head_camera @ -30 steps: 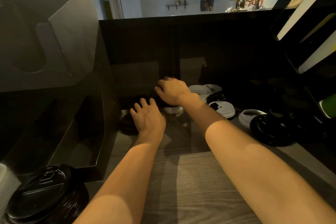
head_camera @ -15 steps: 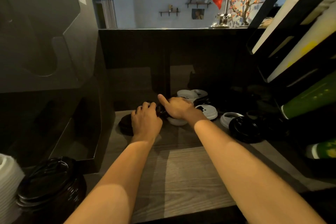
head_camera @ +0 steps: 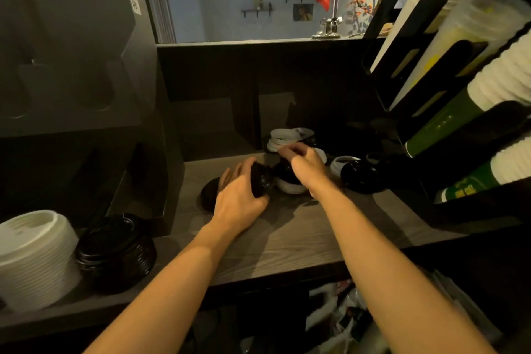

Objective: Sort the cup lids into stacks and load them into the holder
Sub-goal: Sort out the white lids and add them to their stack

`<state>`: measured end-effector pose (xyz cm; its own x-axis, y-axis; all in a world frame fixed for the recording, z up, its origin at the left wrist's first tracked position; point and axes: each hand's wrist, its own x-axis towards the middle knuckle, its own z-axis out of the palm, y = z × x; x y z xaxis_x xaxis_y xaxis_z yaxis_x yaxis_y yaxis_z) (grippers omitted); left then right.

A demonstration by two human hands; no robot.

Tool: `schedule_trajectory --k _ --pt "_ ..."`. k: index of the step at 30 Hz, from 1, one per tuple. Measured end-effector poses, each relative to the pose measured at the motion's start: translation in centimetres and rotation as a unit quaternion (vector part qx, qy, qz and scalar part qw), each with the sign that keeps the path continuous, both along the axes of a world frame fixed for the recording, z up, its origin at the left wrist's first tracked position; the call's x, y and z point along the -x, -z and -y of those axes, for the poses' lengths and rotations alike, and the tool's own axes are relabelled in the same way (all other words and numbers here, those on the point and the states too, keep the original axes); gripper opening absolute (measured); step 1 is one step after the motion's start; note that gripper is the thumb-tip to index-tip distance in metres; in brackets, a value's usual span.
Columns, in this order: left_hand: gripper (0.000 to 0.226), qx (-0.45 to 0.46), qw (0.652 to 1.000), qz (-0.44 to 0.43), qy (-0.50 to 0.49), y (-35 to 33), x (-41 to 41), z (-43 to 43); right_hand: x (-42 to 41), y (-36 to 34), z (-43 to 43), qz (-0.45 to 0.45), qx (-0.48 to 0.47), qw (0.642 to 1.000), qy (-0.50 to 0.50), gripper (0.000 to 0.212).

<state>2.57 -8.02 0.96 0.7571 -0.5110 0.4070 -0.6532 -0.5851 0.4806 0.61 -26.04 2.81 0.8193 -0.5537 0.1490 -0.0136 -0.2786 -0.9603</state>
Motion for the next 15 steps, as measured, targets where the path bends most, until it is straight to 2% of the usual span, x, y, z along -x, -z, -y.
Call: schedule_trajectory --k 5,7,10,15 --pt "0.090 0.064 0.992 -0.068 0.081 0.0 0.0 -0.1 0.1 0.7 -0.7 -0.016 0.055 0.998 -0.019 0.029" --pt "0.101 0.035 0.991 -0.085 0.094 0.1 -0.4 0.1 0.1 0.5 -0.5 -0.029 0.071 0.997 -0.020 0.024" --pt "0.120 -0.012 0.992 -0.090 0.090 0.3 -1.0 0.5 0.1 0.4 -0.2 -0.040 0.036 0.998 -0.045 0.025" --pt "0.129 0.007 0.987 -0.121 0.102 0.4 -1.1 1.1 -0.3 0.4 -0.3 -0.033 0.025 0.996 -0.076 0.033"
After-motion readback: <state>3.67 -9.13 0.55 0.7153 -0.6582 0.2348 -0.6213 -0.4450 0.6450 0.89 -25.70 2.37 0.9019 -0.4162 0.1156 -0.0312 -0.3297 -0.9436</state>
